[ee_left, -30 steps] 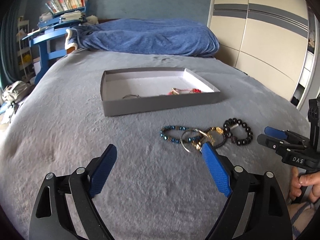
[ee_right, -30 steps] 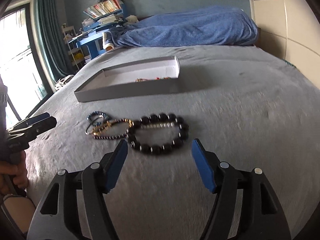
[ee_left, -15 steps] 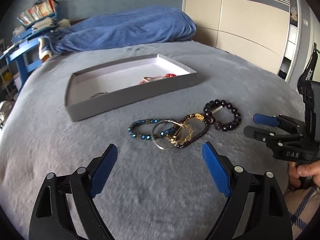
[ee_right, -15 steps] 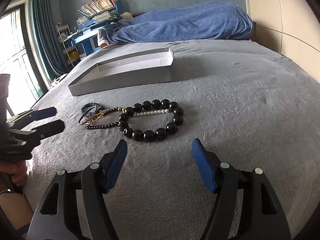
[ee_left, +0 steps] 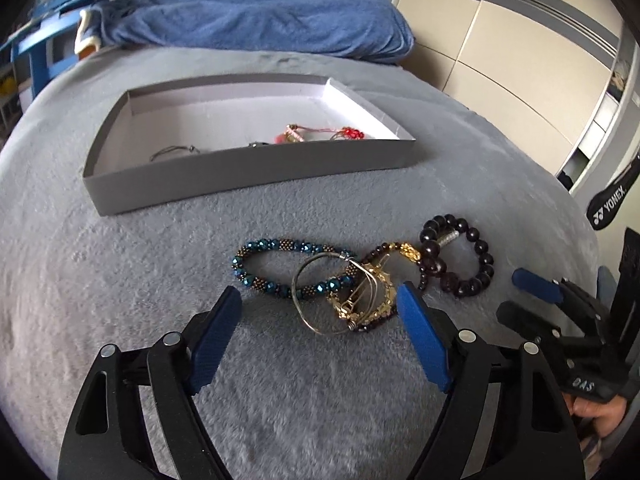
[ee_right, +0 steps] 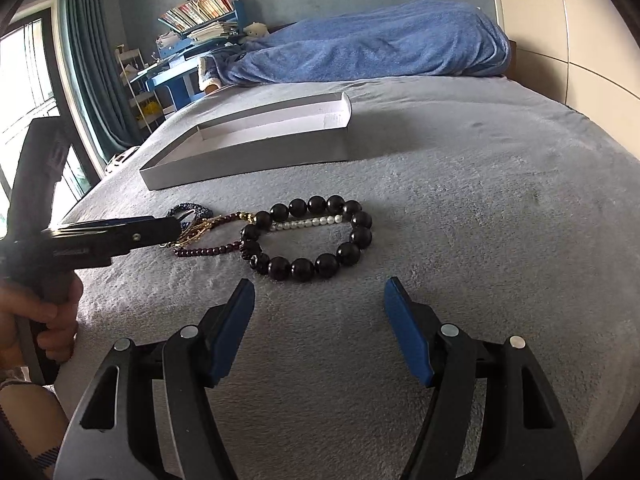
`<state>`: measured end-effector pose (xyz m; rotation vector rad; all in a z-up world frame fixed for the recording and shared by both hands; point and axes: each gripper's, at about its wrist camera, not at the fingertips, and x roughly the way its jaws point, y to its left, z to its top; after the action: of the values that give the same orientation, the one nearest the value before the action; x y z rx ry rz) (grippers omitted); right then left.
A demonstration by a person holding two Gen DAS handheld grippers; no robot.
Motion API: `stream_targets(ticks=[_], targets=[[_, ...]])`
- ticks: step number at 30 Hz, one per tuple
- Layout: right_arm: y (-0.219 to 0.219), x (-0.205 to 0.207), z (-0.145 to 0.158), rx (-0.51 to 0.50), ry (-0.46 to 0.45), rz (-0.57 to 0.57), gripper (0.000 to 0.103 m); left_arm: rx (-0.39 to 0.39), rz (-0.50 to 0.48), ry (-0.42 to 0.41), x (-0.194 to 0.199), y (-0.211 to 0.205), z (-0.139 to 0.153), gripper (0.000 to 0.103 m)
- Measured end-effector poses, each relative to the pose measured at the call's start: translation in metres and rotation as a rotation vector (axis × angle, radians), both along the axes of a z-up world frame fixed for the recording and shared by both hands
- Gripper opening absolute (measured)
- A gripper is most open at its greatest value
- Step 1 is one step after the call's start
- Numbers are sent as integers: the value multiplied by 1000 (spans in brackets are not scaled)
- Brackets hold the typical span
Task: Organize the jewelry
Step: 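Withdraw both open tools from the box toward the remaining bracelets, then grasp the silver hoop bracelet with the left tool while the right tool grasps the black bead bracelet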
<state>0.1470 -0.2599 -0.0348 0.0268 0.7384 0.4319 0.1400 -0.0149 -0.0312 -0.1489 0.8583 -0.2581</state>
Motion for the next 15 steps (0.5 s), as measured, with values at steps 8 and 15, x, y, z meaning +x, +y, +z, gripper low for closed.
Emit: stream_targets(ticks=[8,15], targets=[[3,0,0,1,3,6,67,-2,15,34,8,-3,-7,60],[2,1,0,1,3,6,67,-10,0,11,1,-2,-3,48]])
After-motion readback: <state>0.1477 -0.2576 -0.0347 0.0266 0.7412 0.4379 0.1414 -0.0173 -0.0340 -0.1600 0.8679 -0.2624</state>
